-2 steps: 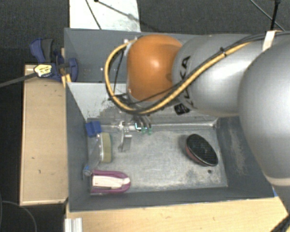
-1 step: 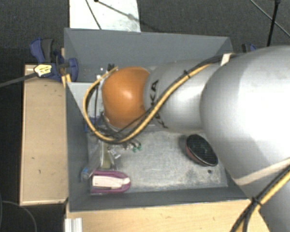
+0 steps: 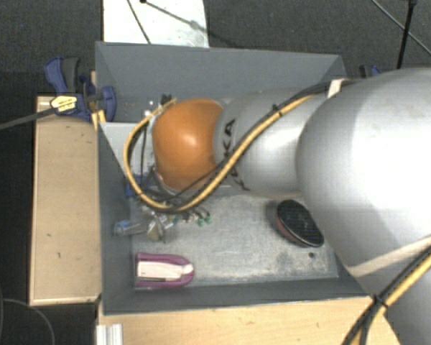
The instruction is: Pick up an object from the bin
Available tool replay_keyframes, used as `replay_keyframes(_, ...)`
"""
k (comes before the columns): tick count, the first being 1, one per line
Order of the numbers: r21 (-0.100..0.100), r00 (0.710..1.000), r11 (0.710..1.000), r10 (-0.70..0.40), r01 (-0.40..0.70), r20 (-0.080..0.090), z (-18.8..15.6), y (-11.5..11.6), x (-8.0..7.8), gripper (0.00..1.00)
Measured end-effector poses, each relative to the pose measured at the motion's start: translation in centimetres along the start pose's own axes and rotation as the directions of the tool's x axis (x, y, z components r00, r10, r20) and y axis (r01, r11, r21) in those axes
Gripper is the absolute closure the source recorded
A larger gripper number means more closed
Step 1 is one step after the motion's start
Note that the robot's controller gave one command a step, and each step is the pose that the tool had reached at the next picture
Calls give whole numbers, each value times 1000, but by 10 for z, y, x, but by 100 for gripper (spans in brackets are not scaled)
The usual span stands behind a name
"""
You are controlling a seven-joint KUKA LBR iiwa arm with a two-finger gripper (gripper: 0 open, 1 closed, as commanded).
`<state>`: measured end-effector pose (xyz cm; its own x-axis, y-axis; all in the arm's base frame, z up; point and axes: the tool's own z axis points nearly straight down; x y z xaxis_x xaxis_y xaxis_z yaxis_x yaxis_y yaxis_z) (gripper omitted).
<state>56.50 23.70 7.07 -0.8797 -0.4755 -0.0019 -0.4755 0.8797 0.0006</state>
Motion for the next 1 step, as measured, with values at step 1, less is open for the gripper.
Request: replay_keyframes(1,2,1000,1000,-2,2,8,-114,1,0,100)
